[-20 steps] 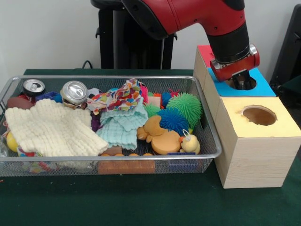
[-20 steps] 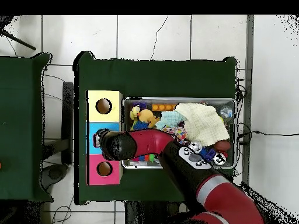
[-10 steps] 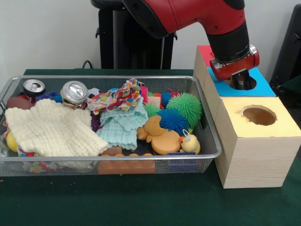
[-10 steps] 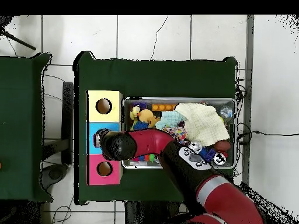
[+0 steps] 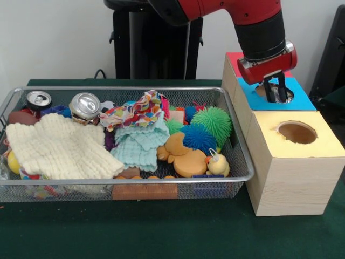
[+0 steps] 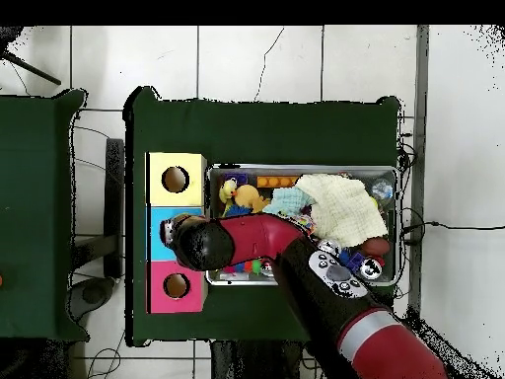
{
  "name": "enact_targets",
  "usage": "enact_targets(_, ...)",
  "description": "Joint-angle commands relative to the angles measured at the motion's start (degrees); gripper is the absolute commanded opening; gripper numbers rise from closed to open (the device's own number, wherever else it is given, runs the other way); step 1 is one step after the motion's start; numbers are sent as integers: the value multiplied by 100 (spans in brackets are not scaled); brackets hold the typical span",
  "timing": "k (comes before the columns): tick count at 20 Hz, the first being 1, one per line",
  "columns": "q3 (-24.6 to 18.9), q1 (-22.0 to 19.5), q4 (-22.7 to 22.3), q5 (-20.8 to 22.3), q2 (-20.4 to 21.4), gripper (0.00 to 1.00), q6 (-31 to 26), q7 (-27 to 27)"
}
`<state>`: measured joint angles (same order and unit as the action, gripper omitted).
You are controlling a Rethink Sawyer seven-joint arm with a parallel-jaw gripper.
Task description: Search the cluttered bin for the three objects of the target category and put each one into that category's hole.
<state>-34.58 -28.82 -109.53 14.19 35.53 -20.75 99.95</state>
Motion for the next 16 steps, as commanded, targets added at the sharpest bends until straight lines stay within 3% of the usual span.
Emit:
enact_targets(1,91,-149,-121,78,193,100,-283,263)
enact_targets(8,352,79,-97,75,442,100,-391,431)
enact_targets(16,276,15,-94,34,412,100,-462,314)
